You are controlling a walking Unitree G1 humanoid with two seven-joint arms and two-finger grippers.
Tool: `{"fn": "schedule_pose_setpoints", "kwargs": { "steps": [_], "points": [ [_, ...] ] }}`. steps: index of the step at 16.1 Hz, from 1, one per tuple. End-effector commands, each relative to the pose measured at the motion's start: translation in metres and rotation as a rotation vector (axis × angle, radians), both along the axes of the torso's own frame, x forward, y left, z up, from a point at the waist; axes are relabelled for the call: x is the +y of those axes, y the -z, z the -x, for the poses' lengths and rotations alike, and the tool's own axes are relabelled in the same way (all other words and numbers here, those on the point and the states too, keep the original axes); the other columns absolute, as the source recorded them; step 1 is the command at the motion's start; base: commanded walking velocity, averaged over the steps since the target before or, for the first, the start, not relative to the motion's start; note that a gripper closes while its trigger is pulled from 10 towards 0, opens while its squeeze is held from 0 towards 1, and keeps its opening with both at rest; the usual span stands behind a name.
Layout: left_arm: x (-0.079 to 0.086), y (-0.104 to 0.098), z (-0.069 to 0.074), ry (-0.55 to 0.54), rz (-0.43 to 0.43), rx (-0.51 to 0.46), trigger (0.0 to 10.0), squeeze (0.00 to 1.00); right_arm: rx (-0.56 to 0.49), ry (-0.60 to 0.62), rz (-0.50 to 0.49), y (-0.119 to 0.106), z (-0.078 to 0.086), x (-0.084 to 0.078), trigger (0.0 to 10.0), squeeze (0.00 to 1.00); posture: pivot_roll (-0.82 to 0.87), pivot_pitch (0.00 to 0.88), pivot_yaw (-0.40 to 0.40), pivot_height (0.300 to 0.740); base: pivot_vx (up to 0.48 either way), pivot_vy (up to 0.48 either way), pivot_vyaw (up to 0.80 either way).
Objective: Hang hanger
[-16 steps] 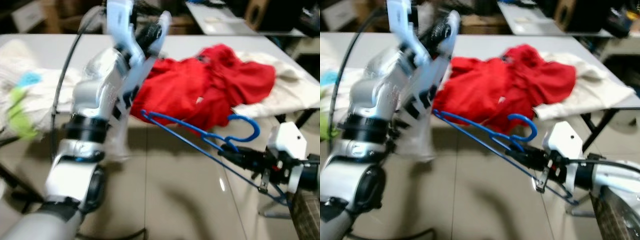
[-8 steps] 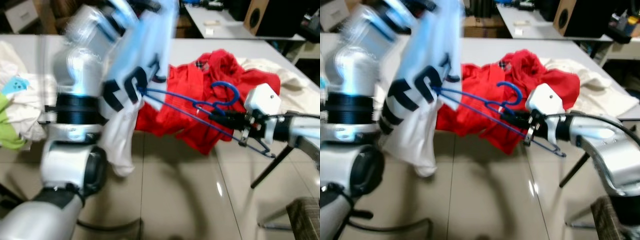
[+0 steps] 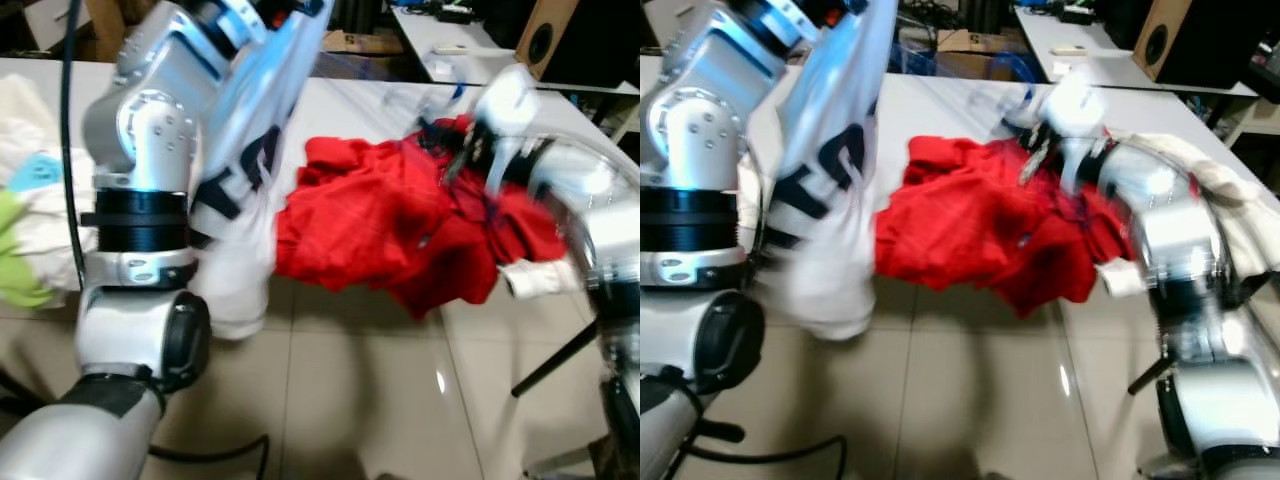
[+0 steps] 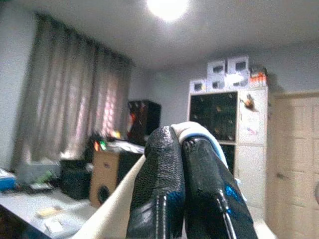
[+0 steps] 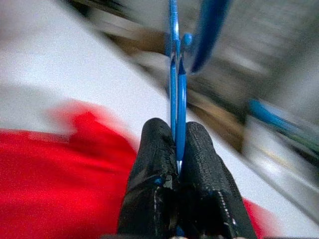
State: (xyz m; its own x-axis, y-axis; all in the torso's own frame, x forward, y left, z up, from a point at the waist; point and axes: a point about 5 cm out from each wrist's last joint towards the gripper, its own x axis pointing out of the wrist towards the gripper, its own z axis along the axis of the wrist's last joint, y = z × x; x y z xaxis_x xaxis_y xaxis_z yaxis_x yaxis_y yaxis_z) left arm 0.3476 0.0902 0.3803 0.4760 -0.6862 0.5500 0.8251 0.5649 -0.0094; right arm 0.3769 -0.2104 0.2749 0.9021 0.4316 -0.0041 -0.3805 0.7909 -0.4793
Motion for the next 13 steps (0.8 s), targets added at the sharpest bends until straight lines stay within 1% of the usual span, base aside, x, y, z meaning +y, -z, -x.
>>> {"fn": "schedule_pose_setpoints", "kwargs": {
  "steps": [1, 2, 3, 4, 5, 6, 7, 8, 9, 10, 11, 12, 13],
  "points": [
    [-0.002, -0.014, 0.007, 0.013, 0.008, -0.048, 10.0, 0.00, -0.081, 0.181, -0.003, -0.016, -0.005, -0.026, 10.0, 0.00, -0.08, 0.000, -0.046, 0.740, 0.368, 0.000, 0.00],
    [-0.003, -0.013, 0.006, 0.010, 0.014, -0.043, 10.0, 0.00, -0.143, 0.290, -0.043, -0.034, -0.006, -0.045, 10.0, 0.00, -0.08, 0.000, -0.047, 0.740, 0.371, 0.000, 0.00],
    [-0.005, -0.012, 0.005, 0.001, 0.010, -0.037, 10.0, 0.00, -0.185, 0.333, -0.055, -0.047, -0.004, -0.057, 10.0, 0.00, -0.08, 0.000, -0.047, 0.740, 0.371, 0.000, 0.00],
    [-0.006, -0.010, 0.004, -0.011, 0.003, -0.031, 10.0, 0.00, -0.202, 0.321, -0.058, -0.055, -0.001, -0.062, 10.0, 0.00, -0.08, 0.000, -0.047, 0.740, 0.368, 0.000, 0.00],
    [-0.005, -0.003, -0.004, -0.083, -0.045, -0.005, 10.0, 0.00, -0.145, 0.200, -0.015, -0.051, 0.004, -0.058, 10.0, 0.00, -0.08, 0.000, -0.046, 0.740, 0.368, 0.000, 0.00],
    [-0.001, 0.010, -0.016, -0.202, -0.156, 0.024, 10.0, 0.00, -0.050, 0.053, 0.046, -0.036, 0.013, -0.052, 10.0, 0.00, -0.08, 0.000, -0.046, 0.740, 0.360, 0.000, 0.00],
    [0.002, 0.020, -0.024, -0.274, -0.230, 0.047, 10.0, 0.00, -0.002, -0.024, 0.081, -0.028, 0.023, -0.050, 10.0, 0.00, -0.07, 0.000, -0.044, 0.740, 0.352, 0.000, 0.00],
    [0.007, 0.039, -0.035, -0.362, -0.330, 0.097, 10.0, 0.00, 0.065, -0.155, 0.120, -0.017, 0.044, -0.047, 10.0, 0.00, -0.08, 0.000, -0.026, 0.740, 0.330, 0.000, 0.00],
    [0.011, 0.059, -0.041, -0.380, -0.359, 0.164, 10.0, 0.00, 0.123, -0.257, 0.106, -0.010, 0.067, -0.045, 10.0, 0.00, -0.09, 0.000, -0.012, 0.740, 0.315, 0.000, 0.00],
    [0.012, 0.071, -0.045, -0.390, -0.363, 0.218, 10.0, 0.00, 0.157, -0.290, 0.084, -0.006, 0.080, -0.045, 10.0, 0.00, -0.09, 0.000, -0.012, 0.740, 0.262, 0.000, 0.00],
    [0.011, 0.077, -0.046, -0.374, -0.363, 0.246, 10.0, 0.00, 0.185, -0.312, 0.084, -0.002, 0.090, -0.046, 10.0, 0.00, -0.10, 0.000, 0.017, 0.740, 0.000, 0.000, 0.00],
    [0.010, 0.086, -0.047, -0.352, -0.362, 0.268, 10.0, 0.00, 0.243, -0.370, 0.076, 0.005, 0.109, -0.044, 10.0, 0.00, -0.10, 0.000, 0.017, 0.740, 0.000, 0.000, 0.00],
    [0.009, 0.092, -0.050, -0.351, -0.376, 0.265, 10.0, 0.00, 0.288, -0.413, 0.052, 0.010, 0.125, -0.042, 10.0, 0.00, -0.12, 0.000, 0.037, 0.740, 0.000, 0.000, 0.00]
  ]
}}
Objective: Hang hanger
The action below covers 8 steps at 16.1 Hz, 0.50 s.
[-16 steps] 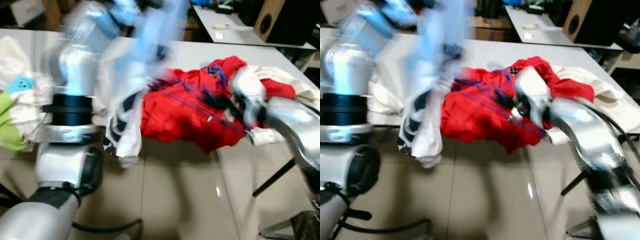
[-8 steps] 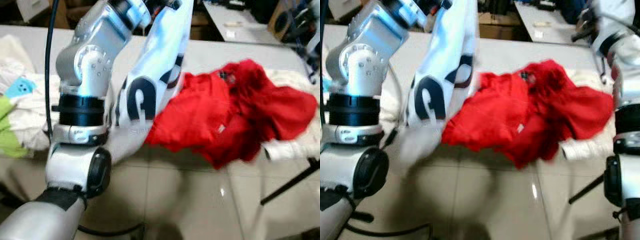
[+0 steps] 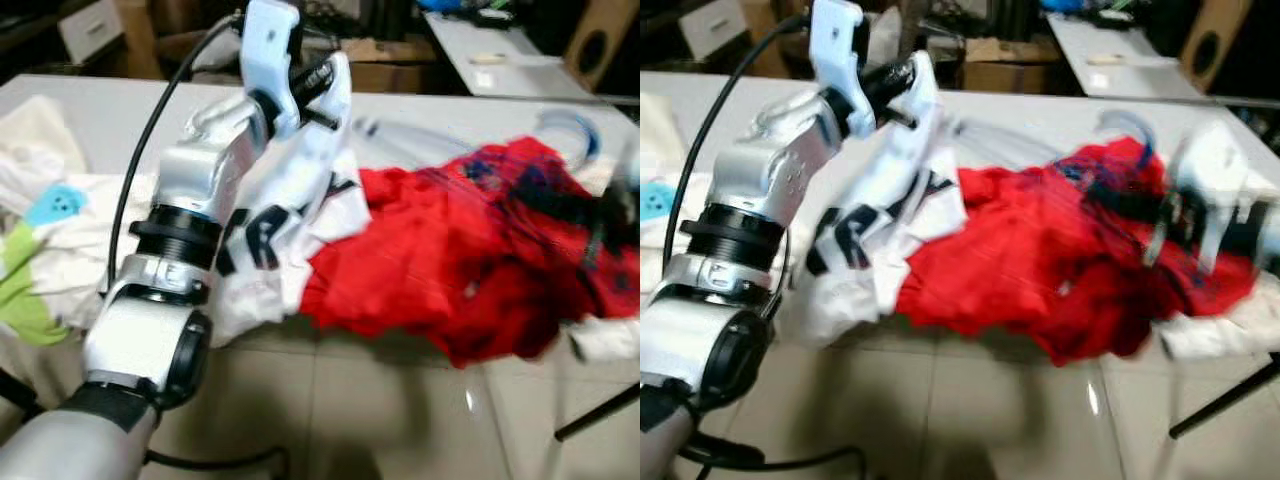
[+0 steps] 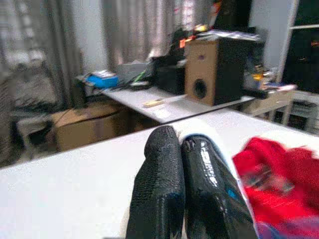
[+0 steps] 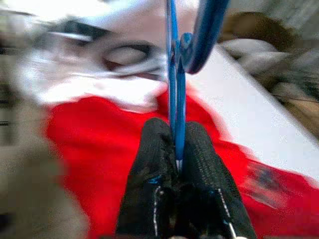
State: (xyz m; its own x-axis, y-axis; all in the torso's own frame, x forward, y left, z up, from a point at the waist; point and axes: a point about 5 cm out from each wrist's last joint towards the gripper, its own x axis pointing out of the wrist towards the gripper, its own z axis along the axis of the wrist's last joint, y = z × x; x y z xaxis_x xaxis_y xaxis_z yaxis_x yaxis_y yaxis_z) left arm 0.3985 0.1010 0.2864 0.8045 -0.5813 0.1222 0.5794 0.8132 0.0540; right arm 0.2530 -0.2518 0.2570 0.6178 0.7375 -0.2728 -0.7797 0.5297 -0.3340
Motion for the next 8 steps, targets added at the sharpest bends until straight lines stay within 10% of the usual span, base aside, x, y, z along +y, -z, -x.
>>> {"fn": "schedule_pose_setpoints", "kwargs": {
  "steps": [1, 4, 8],
  "points": [
    [-0.004, 0.006, -0.003, -0.001, -0.047, -0.005, 10.0, 0.00, 0.021, -0.051, -0.050, -0.005, 0.013, 0.005, 10.0, 0.00, -0.12, 0.000, 0.037, 0.740, 0.000, 0.000, 0.00],
    [-0.026, -0.002, -0.006, 0.069, 0.052, 0.002, 10.0, 0.00, 0.139, -0.128, -0.086, 0.021, 0.022, 0.039, 10.0, 0.00, -0.15, 0.000, 0.068, 0.740, 0.000, 0.000, 0.00],
    [-0.044, -0.064, 0.005, 0.254, 0.266, -0.117, 10.0, 0.00, 0.114, -0.009, -0.081, 0.042, -0.015, 0.067, 10.0, 0.00, -0.14, 0.000, 0.045, 0.740, 0.000, 0.000, 0.00]
  ]
}}
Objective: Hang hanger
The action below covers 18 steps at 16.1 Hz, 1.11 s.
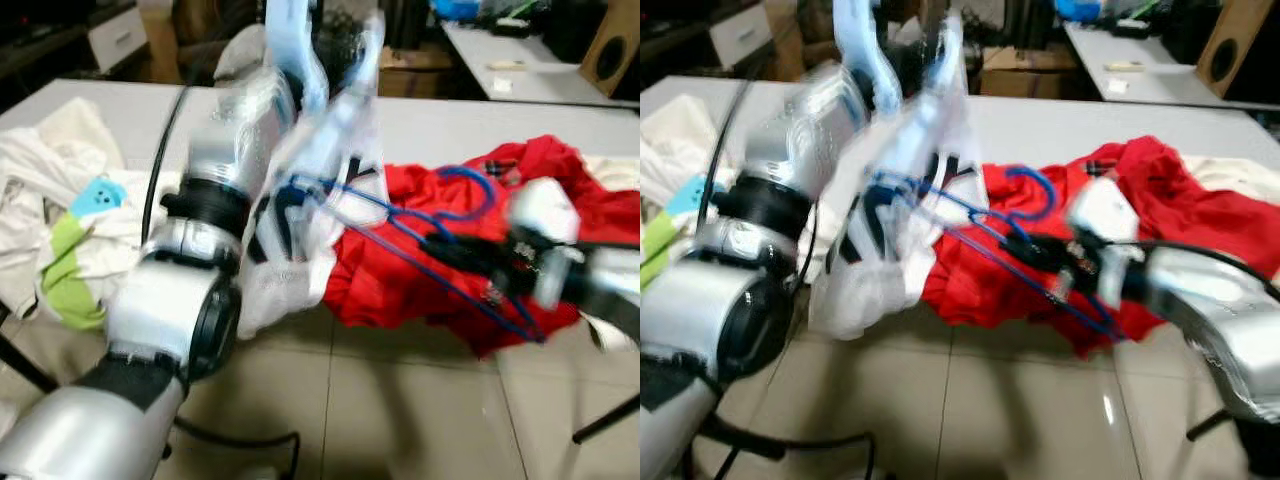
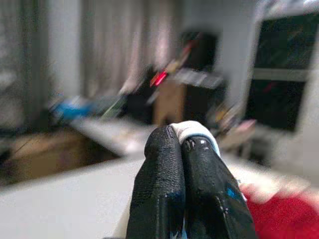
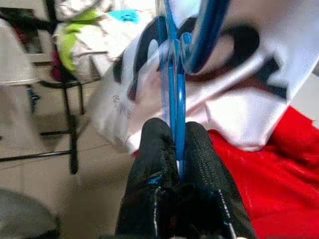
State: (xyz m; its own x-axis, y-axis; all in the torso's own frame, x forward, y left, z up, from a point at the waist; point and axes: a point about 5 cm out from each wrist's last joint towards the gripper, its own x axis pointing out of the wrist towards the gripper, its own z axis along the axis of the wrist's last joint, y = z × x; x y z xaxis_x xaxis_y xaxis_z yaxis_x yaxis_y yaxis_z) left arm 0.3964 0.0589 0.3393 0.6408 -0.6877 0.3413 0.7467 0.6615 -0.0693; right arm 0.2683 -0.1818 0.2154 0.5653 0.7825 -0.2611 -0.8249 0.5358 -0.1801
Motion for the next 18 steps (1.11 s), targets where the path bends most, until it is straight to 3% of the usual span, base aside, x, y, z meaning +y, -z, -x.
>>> {"fn": "schedule_pose_setpoints", "kwargs": {
  "steps": [1, 5, 6, 7, 9, 11, 12, 13, 14, 15, 16, 17, 18],
  "points": [
    [-0.004, -0.023, 0.008, 0.077, 0.057, -0.051, 10.0, 0.00, -0.018, 0.049, 0.020, 0.001, -0.012, 0.003, 10.0, 0.00, -0.13, 0.000, 0.034, 0.740, 0.000, 0.000, 0.00],
    [-0.010, -0.039, 0.027, 0.205, 0.078, -0.103, 10.0, 0.00, -0.080, 0.209, -0.013, -0.003, -0.054, 0.013, 10.0, 0.00, -0.09, 0.000, 0.003, 0.740, 0.000, 0.000, 0.00],
    [-0.007, -0.042, 0.030, 0.223, 0.097, -0.108, 10.0, 0.00, -0.090, 0.225, 0.016, -0.002, -0.061, 0.009, 10.0, 0.00, -0.09, 0.000, -0.002, 0.740, 0.000, 0.000, 0.00],
    [-0.003, -0.046, 0.033, 0.232, 0.127, -0.115, 10.0, 0.00, -0.128, 0.275, 0.106, -0.001, -0.071, -0.004, 10.0, 0.00, -0.09, 0.000, -0.004, 0.740, 0.000, 0.000, 0.00],
    [0.012, -0.064, 0.037, 0.216, 0.203, -0.168, 10.0, 0.00, -0.273, 0.447, 0.307, -0.025, -0.093, -0.050, 10.0, 0.00, -0.09, 0.000, -0.005, 0.740, 0.000, 0.000, 0.00],
    [0.034, -0.086, 0.040, 0.194, 0.342, -0.222, 10.0, 0.00, -0.579, 0.826, 0.464, -0.102, -0.103, -0.115, 10.0, 0.00, -0.10, 0.000, -0.009, 0.740, 0.000, 0.000, 0.00],
    [0.036, -0.087, 0.040, 0.187, 0.351, -0.228, 10.0, 0.00, -0.620, 0.881, 0.466, -0.115, -0.102, -0.123, 10.0, 0.00, -0.10, 0.000, -0.009, 0.740, 0.000, 0.000, 0.00],
    [0.042, -0.079, 0.035, 0.143, 0.348, -0.198, 10.0, 0.00, -0.743, 0.974, 0.513, -0.149, -0.093, -0.142, 10.0, 0.00, -0.10, 0.000, -0.013, 0.740, 0.000, 0.000, 0.00],
    [0.043, -0.065, 0.028, 0.087, 0.314, -0.147, 10.0, 0.00, -0.768, 0.991, 0.538, -0.161, -0.087, -0.153, 10.0, 0.00, -0.10, 0.000, -0.016, 0.740, 0.000, 0.000, 0.00],
    [0.039, -0.052, 0.023, 0.062, 0.261, -0.111, 10.0, 0.00, -0.732, 0.953, 0.548, -0.156, -0.089, -0.154, 10.0, 0.00, -0.10, 0.000, -0.016, 0.740, 0.000, 0.000, 0.00],
    [0.029, -0.032, 0.016, 0.028, 0.196, -0.049, 10.0, 0.00, -0.652, 0.873, 0.557, -0.138, -0.092, -0.154, 10.0, 0.00, -0.10, 0.000, -0.016, 0.740, 0.000, 0.000, 0.00],
    [0.006, 0.011, 0.005, -0.027, 0.046, 0.068, 10.0, 0.00, -0.502, 0.736, 0.566, -0.096, -0.095, -0.150, 10.0, 0.00, -0.09, 0.000, -0.019, 0.740, 0.000, 0.000, 0.00],
    [-0.006, 0.035, 0.001, -0.063, -0.055, 0.108, 10.0, 0.00, -0.430, 0.679, 0.547, -0.072, -0.095, -0.148, 10.0, 0.00, -0.09, 0.000, -0.017, 0.740, 0.000, 0.000, 0.00]
  ]
}}
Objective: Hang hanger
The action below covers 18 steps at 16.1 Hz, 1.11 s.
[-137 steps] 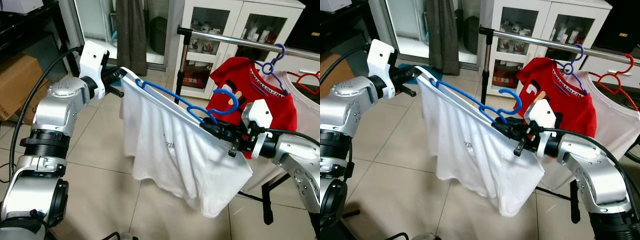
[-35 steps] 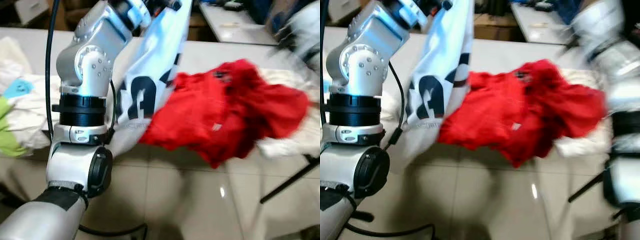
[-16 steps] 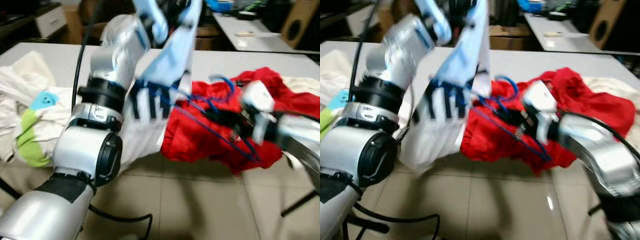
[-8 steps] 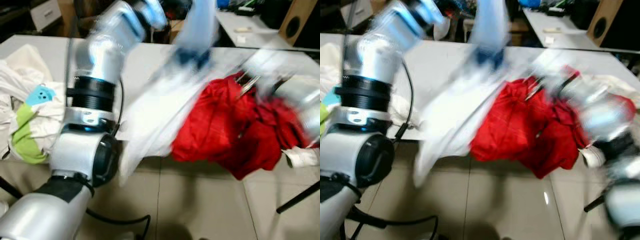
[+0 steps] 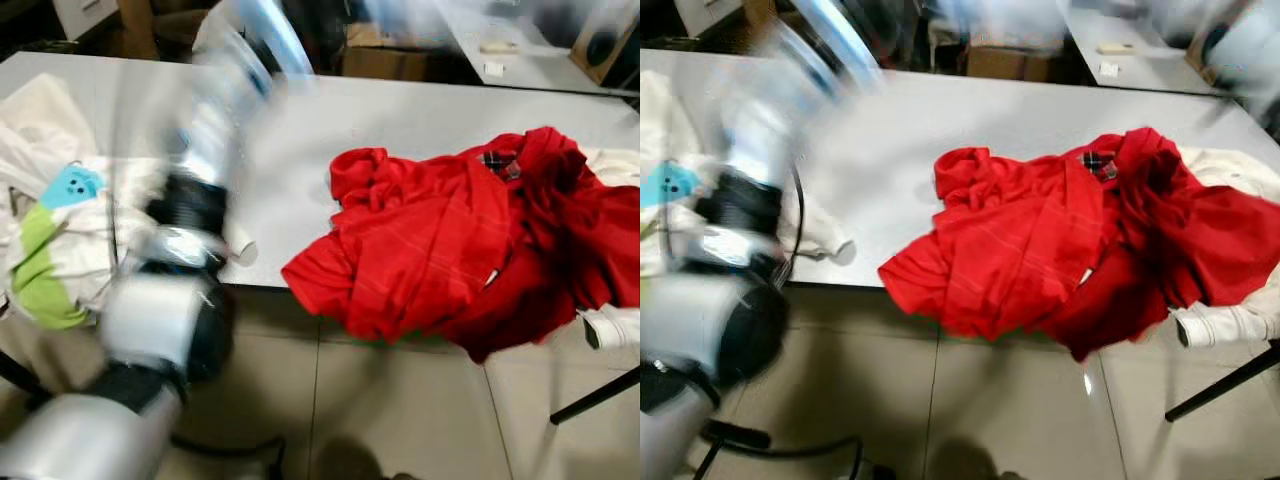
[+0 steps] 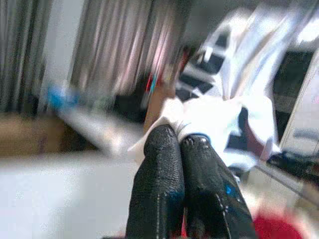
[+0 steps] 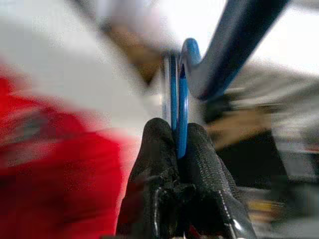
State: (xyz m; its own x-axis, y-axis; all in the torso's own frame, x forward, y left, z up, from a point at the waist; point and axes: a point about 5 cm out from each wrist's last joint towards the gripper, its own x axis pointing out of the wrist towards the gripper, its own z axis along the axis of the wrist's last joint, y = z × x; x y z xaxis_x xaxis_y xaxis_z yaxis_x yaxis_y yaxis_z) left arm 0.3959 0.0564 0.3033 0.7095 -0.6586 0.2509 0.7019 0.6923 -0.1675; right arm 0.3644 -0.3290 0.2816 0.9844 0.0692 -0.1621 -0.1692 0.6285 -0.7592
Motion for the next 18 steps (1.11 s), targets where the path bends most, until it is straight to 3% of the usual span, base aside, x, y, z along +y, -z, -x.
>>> {"fn": "schedule_pose_setpoints", "kwargs": {
  "steps": [1, 2, 3, 5, 6, 8, 9, 10, 12, 15, 17, 18],
  "points": [
    [-0.017, 0.022, -0.001, -0.002, -0.087, 0.063, 10.0, 0.00, 0.075, -0.054, -0.074, 0.018, 0.004, 0.000, 10.0, 0.00, -0.09, 0.000, -0.012, 0.740, 0.000, 0.000, 0.00],
    [-0.032, 0.052, 0.002, 0.017, -0.163, 0.138, 10.0, 0.00, 0.178, -0.098, -0.142, 0.047, 0.011, 0.001, 10.0, 0.00, -0.09, 0.000, -0.009, 0.740, 0.000, 0.000, 0.00],
    [-0.039, 0.069, 0.005, 0.043, -0.197, 0.176, 10.0, 0.00, 0.231, -0.126, -0.164, 0.061, 0.015, 0.001, 10.0, 0.00, -0.10, 0.000, -0.002, 0.740, 0.000, 0.000, 0.00],
    [-0.049, 0.118, 0.017, 0.076, -0.339, 0.258, 10.0, 0.00, 0.410, -0.231, -0.213, 0.096, 0.044, -0.001, 10.0, 0.00, -0.13, 0.000, 0.036, 0.740, 0.000, 0.000, 0.00],
    [-0.049, 0.127, 0.019, 0.104, -0.374, 0.269, 10.0, 0.00, 0.444, -0.269, -0.238, 0.094, 0.061, -0.007, 10.0, 0.00, -0.14, 0.000, 0.049, 0.740, 0.000, 0.000, 0.00],
    [-0.041, 0.127, 0.017, 0.125, -0.412, 0.258, 10.0, 0.00, 0.468, -0.305, -0.264, 0.082, 0.077, -0.011, 10.0, 0.00, -0.15, 0.000, 0.067, 0.740, 0.000, 0.000, 0.00],
    [-0.030, 0.131, 0.012, 0.080, -0.513, 0.232, 10.0, 0.68, 0.501, -0.350, -0.251, 0.072, 0.092, -0.013, 10.0, 0.00, -0.15, 0.000, 0.070, 0.740, 0.000, 0.000, 0.00],
    [-0.020, 0.135, 0.010, 0.064, -0.570, 0.232, 10.0, 1.00, 0.540, -0.365, -0.237, 0.066, 0.104, -0.015, 10.0, 0.00, -0.15, 0.000, 0.071, 0.740, 0.000, 0.000, 0.00],
    [-0.003, 0.129, 0.004, 0.017, -0.603, 0.201, 10.0, 1.00, 0.652, -0.310, -0.168, 0.055, 0.129, -0.031, 10.0, 0.00, -0.15, 0.000, 0.067, 0.740, 0.000, 0.000, 0.00],
    [0.009, 0.119, 0.000, 0.022, -0.622, 0.170, 10.0, 1.00, 0.784, -0.223, -0.095, 0.042, 0.153, -0.048, 10.0, 0.00, -0.15, 0.000, 0.057, 0.740, 0.000, 0.000, 0.00],
    [0.019, 0.119, -0.002, 0.037, -0.647, 0.173, 10.0, 1.00, 0.803, -0.216, -0.102, 0.030, 0.162, -0.051, 10.0, 0.00, -0.15, 0.000, 0.051, 0.740, 0.000, 0.000, 0.00],
    [0.029, 0.122, 0.001, 0.121, -0.681, 0.202, 10.0, 1.00, 0.776, -0.262, -0.146, 0.016, 0.166, -0.047, 10.0, 0.00, -0.15, 0.000, 0.046, 0.740, 0.000, 0.000, 0.00]
  ]
}}
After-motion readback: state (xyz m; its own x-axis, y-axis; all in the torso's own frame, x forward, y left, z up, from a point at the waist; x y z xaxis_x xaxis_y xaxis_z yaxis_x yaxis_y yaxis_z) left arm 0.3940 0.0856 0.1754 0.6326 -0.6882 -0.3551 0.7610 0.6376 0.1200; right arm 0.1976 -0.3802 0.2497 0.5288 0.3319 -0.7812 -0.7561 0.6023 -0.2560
